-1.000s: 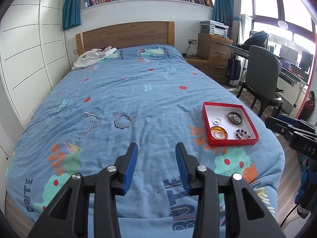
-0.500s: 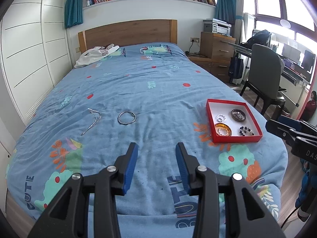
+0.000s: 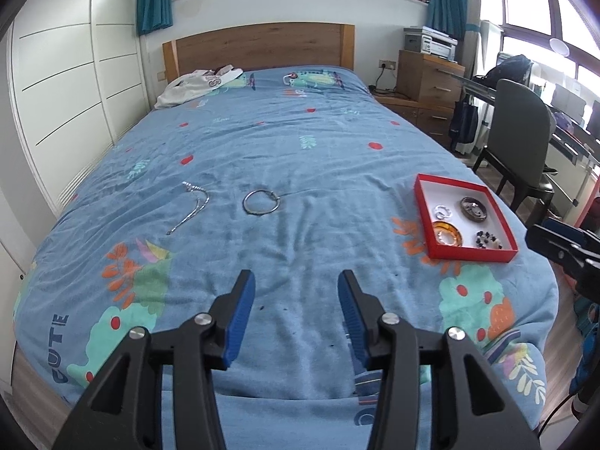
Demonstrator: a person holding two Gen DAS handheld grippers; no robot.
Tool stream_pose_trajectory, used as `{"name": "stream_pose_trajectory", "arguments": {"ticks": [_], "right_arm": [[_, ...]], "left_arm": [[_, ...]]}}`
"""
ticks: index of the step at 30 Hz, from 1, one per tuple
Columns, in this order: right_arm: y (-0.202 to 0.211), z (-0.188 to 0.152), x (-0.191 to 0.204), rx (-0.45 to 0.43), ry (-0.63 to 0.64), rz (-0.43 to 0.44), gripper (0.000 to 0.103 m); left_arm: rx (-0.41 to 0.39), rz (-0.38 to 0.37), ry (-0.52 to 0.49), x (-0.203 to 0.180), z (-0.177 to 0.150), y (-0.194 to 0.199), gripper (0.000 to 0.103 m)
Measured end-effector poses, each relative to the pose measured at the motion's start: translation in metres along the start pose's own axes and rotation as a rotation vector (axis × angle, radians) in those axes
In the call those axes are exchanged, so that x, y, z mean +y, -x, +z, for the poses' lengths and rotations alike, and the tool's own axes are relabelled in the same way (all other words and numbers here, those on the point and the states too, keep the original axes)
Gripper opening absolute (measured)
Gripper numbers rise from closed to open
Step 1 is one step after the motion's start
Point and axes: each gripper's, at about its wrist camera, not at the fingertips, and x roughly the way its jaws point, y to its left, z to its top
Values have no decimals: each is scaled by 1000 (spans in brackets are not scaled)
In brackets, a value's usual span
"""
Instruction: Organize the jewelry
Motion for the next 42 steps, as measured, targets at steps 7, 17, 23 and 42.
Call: {"name": "stream_pose_trajectory", "arguments": {"ticks": [7, 17, 23, 42], "right_arm": [[-25, -1, 10, 44, 2, 21, 71], [-83, 12, 41, 117, 38, 72, 72], [-139, 29, 74, 170, 94, 128, 71], [-335, 75, 146, 293, 218, 299, 64]], "left_arm": [[18, 23, 50, 40, 0, -17, 44], [65, 56, 143, 122, 7, -51, 44], [91, 76, 170, 175, 20, -95, 44], [192, 32, 77, 201, 72, -289, 44]]}}
